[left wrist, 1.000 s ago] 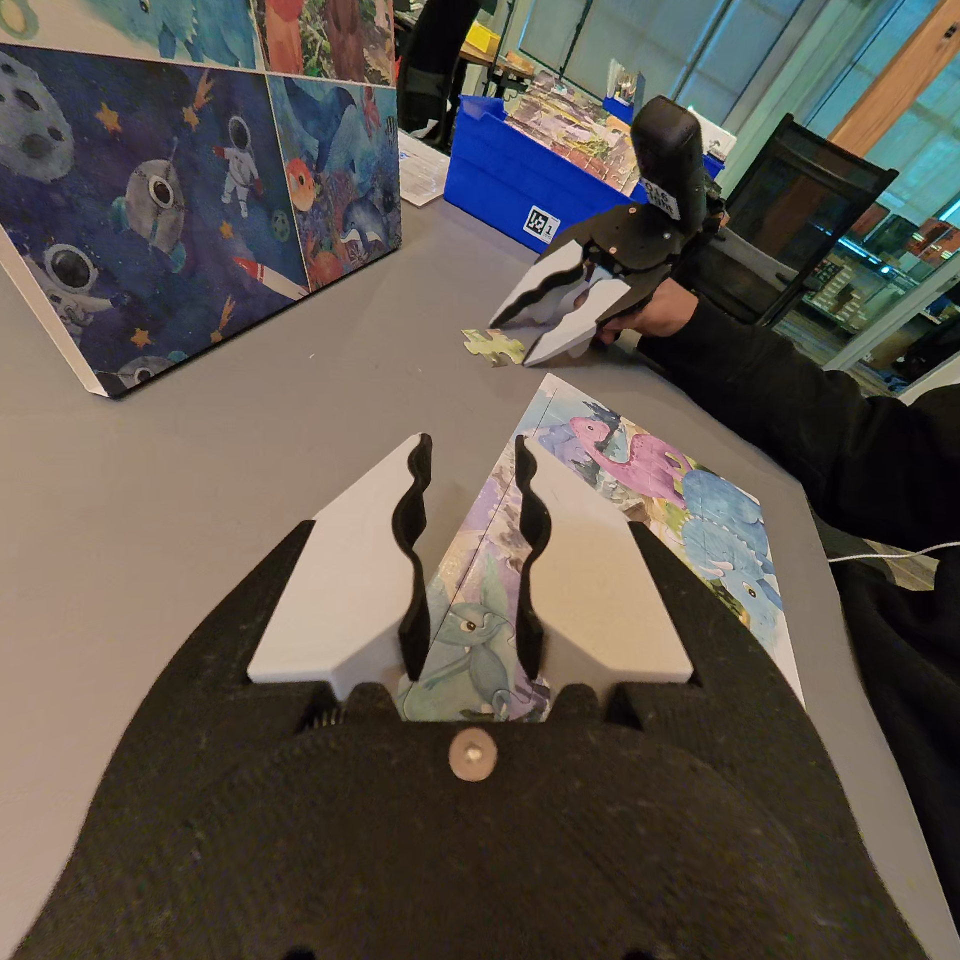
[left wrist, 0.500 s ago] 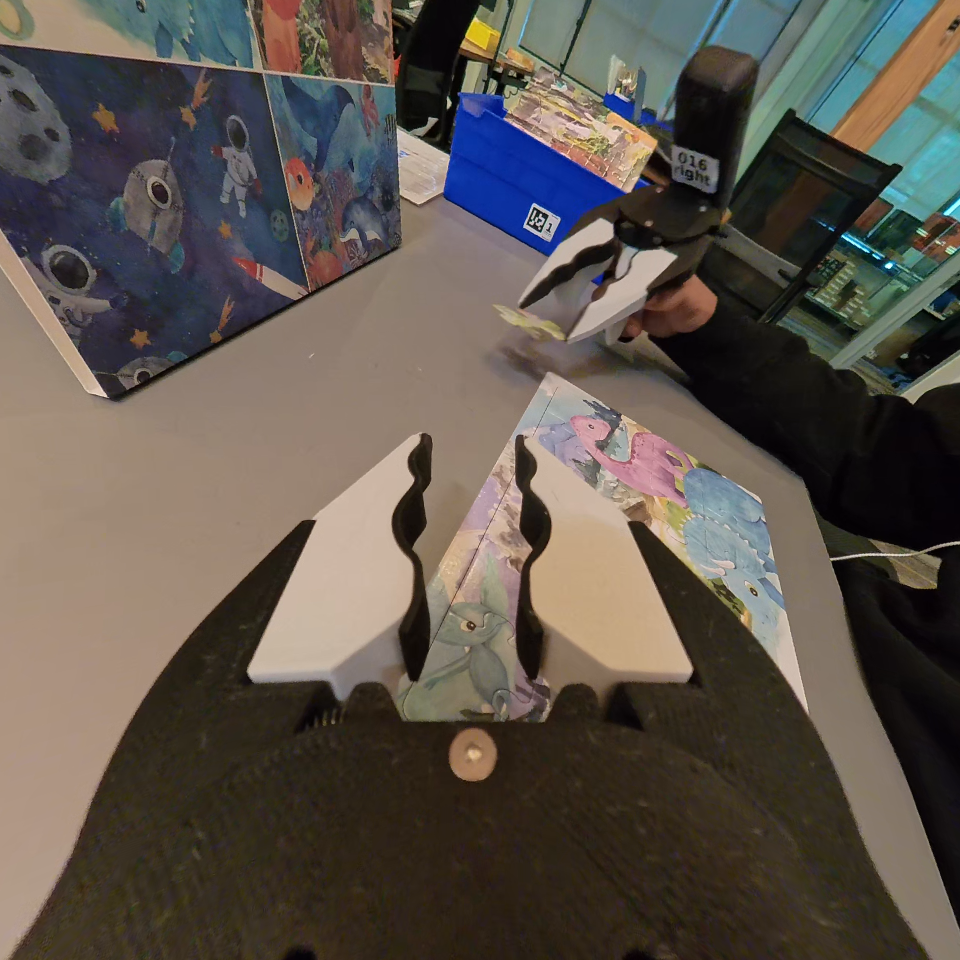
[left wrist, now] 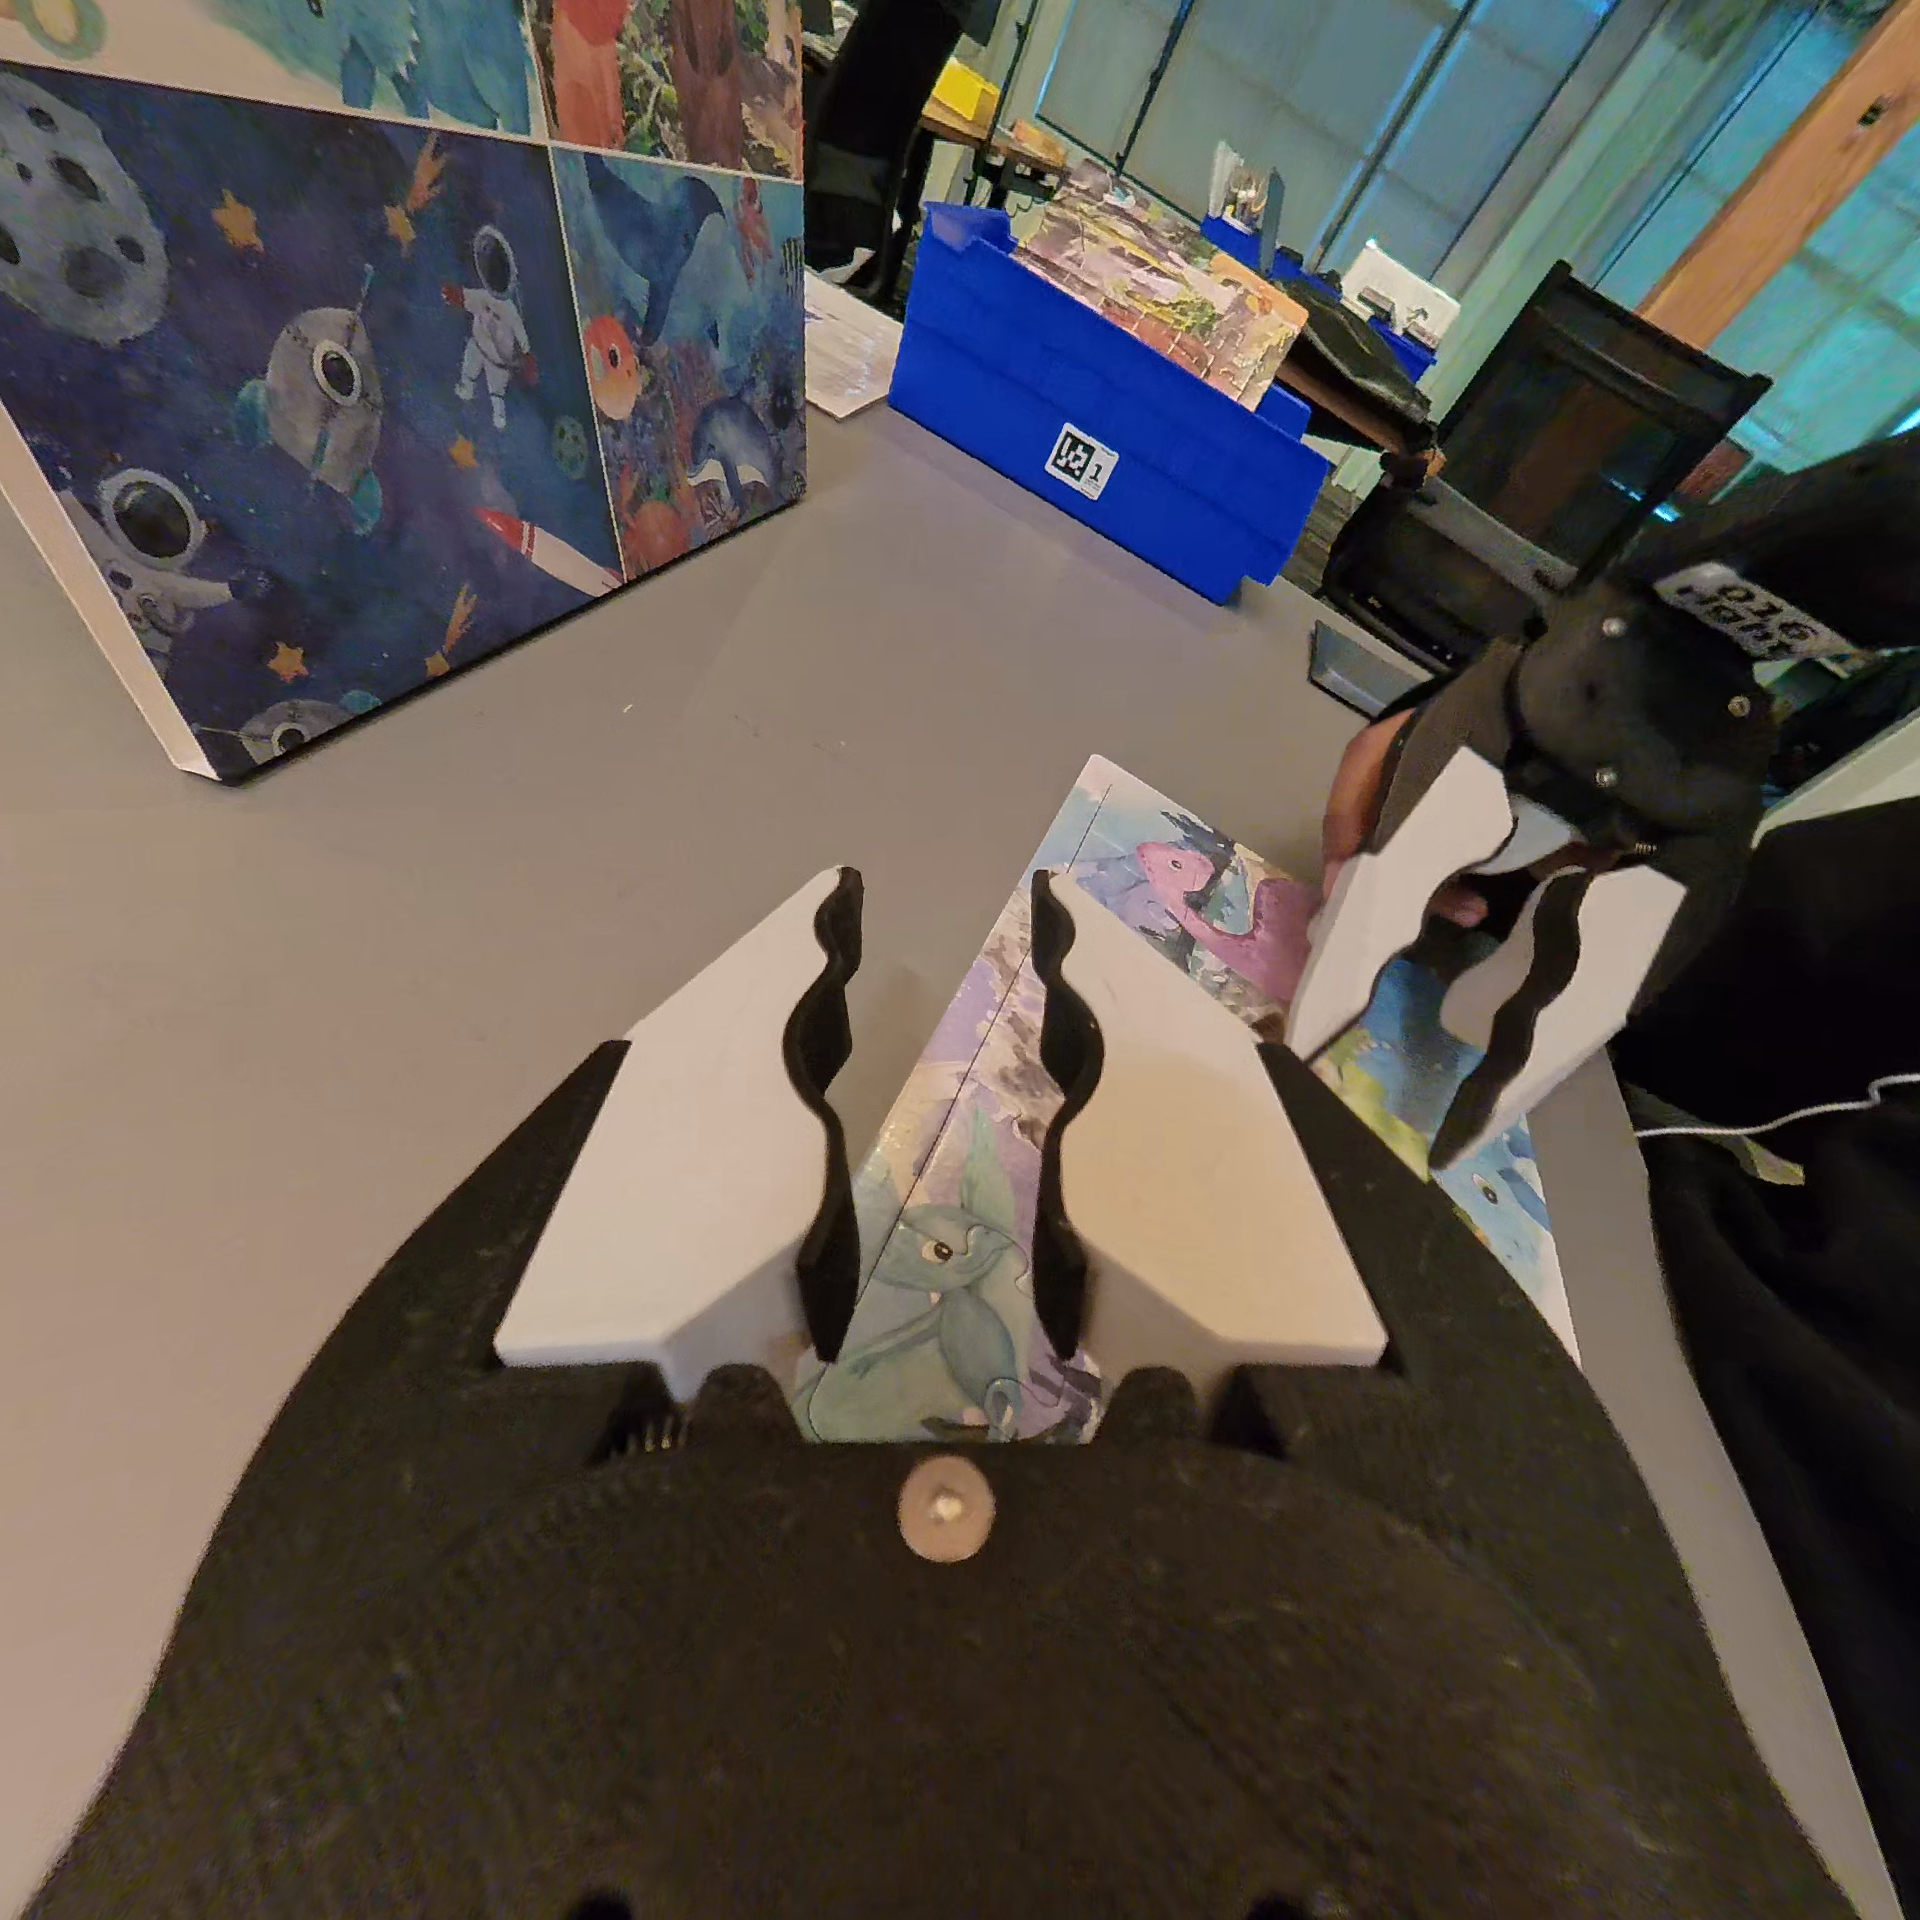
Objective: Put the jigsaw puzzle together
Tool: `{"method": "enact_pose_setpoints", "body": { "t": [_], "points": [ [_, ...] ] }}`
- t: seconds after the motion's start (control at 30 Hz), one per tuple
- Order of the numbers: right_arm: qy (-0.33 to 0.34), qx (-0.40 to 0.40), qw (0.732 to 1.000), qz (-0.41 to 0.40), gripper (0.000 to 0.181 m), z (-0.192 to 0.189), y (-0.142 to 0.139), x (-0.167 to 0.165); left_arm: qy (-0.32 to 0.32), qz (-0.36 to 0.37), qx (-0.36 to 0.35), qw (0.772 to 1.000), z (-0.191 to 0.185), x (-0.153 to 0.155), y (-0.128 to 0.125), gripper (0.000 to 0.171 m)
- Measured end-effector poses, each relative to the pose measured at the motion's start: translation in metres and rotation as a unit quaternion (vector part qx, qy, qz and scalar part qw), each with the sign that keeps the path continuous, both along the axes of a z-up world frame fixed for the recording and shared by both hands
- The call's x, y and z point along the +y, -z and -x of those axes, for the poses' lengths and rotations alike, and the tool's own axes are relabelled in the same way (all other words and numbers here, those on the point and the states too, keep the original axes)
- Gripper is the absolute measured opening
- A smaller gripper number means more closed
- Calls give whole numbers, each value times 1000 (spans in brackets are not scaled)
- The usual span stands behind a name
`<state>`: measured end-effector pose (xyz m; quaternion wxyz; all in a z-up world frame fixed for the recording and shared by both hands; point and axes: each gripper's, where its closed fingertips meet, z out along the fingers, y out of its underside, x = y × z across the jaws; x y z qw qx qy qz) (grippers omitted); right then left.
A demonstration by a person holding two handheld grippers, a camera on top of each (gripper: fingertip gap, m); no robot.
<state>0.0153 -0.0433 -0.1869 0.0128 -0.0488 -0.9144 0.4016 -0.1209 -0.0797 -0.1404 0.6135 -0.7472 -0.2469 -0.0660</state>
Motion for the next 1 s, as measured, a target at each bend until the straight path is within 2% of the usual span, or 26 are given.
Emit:
{"method": "enact_pose_setpoints", "body": {
  "t": [0.33,1.0],
  "points": [
    [-15,-5,1000,-27,44,-13,18,-10,1,3,1,1000,-1,0,1,31],
    [-17,19,999,-35,45,-11,18,-7,1,0,-3,1000,0,0,0,31]
  ]
}}
